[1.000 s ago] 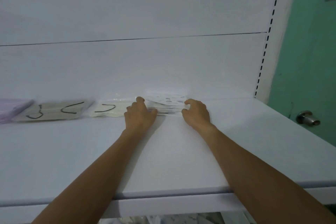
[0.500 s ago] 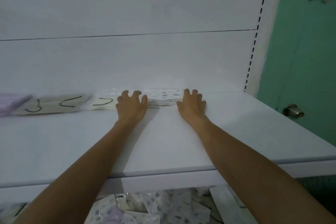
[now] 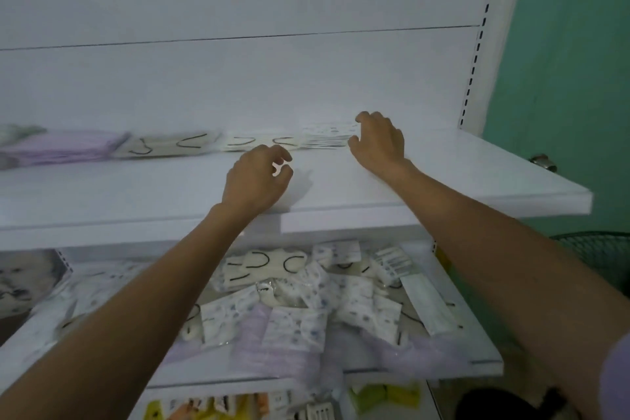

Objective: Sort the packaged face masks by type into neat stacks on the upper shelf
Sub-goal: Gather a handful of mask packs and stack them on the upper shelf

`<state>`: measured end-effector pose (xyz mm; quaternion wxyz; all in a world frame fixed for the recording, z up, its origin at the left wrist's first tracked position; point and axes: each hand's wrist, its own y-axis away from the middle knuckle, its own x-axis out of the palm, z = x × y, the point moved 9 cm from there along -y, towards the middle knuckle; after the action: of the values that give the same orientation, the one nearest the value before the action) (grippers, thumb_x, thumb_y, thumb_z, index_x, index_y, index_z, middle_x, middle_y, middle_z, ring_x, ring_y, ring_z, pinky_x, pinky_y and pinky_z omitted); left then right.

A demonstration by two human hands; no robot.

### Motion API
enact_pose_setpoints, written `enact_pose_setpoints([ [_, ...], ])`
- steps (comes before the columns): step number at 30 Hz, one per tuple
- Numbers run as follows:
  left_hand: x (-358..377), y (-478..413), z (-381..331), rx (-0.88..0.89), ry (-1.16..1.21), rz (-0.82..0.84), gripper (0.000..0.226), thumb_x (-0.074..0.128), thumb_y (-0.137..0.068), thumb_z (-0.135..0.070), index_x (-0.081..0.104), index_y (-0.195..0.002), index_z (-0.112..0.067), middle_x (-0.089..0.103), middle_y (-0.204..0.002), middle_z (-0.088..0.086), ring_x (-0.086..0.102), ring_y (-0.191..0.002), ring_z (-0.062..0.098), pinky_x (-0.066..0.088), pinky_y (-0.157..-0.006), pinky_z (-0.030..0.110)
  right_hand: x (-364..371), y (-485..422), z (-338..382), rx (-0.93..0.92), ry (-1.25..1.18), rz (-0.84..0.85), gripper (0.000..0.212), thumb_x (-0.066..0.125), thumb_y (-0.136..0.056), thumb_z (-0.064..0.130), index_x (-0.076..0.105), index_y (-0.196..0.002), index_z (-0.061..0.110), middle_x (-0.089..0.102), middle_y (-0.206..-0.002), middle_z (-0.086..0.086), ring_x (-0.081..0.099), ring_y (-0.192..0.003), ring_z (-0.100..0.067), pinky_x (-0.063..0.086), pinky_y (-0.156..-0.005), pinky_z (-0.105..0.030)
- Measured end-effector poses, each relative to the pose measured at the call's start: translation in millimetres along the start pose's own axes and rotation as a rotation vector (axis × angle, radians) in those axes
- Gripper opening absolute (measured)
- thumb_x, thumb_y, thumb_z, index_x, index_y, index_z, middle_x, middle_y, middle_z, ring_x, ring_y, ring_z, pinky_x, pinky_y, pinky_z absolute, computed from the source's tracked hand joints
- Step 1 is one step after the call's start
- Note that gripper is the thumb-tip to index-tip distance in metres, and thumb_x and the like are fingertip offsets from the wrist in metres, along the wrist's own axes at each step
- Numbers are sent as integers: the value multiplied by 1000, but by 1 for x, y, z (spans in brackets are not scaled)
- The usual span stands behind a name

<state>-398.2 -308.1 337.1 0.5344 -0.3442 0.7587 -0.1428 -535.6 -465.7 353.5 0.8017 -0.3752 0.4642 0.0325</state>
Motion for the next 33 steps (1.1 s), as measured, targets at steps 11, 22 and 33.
enact_pose_setpoints([
  [11, 17, 143, -4, 101, 134, 40, 18, 56, -85, -10, 65, -100, -10, 62, -96, 4, 59, -82, 19, 38, -67, 25, -10, 185, 32, 31, -135, -134, 12, 48, -89, 15, 53, -95, 6, 60, -92, -6, 56, -79, -24, 39, -61, -30],
  [22, 112, 229, 108, -262, 95, 326, 25, 56, -87, -17, 61, -111, -11, 57, -115, 10, 59, -98, 28, 48, -79, 35, 119, 282, -80, 530, -133, 428, 42, 57, -88, 29, 50, -123, 6, 56, -124, -15, 54, -112, -33, 44, -87, -36],
  [33, 211, 277, 205, -621, 126, 463, 33, 60, -87, -17, 57, -118, -7, 54, -115, 21, 54, -106, 38, 44, -88, 39, 253, 318, -136, 819, -210, 672, 88, 66, -82, 49, 23, -142, 1, 38, -142, -17, 40, -130, -32, 37, -101, -37],
])
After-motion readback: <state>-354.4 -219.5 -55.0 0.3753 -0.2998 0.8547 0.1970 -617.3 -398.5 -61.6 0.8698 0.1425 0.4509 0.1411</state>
